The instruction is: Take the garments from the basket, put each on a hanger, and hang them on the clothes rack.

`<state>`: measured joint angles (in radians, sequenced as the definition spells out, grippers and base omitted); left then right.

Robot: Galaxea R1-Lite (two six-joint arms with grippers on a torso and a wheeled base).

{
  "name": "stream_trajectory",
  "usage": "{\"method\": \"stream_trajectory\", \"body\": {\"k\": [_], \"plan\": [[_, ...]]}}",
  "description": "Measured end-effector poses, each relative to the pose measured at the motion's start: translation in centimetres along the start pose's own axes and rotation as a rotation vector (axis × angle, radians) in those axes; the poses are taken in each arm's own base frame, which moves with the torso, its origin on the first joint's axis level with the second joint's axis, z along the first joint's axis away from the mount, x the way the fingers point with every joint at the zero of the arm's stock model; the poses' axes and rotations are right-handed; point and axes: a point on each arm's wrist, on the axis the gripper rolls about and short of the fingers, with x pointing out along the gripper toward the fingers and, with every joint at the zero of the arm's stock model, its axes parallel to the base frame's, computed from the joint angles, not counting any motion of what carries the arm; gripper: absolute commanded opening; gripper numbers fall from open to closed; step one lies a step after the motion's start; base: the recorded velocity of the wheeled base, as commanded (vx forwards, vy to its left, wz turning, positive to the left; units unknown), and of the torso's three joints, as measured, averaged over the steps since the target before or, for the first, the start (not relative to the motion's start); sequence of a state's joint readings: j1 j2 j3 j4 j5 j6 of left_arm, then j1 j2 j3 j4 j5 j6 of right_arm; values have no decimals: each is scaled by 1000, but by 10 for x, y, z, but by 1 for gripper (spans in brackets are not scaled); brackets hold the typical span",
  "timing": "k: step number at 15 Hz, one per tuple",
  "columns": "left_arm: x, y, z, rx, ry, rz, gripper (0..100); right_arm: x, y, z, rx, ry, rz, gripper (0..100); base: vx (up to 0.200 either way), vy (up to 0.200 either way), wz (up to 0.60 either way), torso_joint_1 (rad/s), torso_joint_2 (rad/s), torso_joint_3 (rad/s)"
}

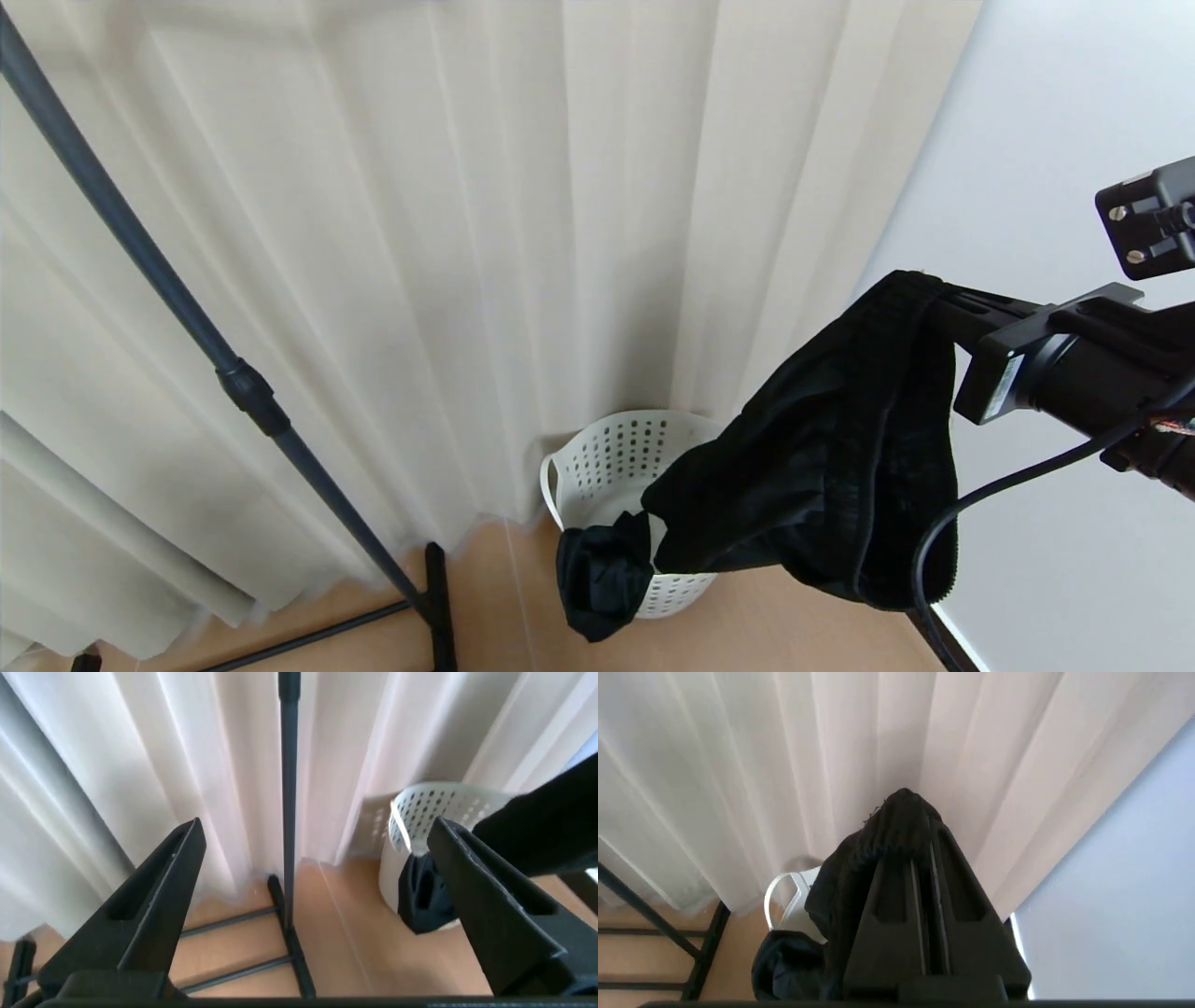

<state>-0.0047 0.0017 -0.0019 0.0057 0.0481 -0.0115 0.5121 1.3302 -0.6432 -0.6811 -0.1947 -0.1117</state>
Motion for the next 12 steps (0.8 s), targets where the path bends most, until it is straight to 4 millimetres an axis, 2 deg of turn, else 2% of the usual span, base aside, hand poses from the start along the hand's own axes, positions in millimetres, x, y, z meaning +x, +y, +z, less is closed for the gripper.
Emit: {"method": "stream_trajectory", "body": {"k": [9,12], "plan": [[0,0,0,-1,-2,1,100,1,1,-2,-2,9,2,0,0,0,0,193,-512,-124],[0,0,0,-1,0,1,100,3,1,-4,-3,17,3,0,0,0,0,235,-561,-263]]}}
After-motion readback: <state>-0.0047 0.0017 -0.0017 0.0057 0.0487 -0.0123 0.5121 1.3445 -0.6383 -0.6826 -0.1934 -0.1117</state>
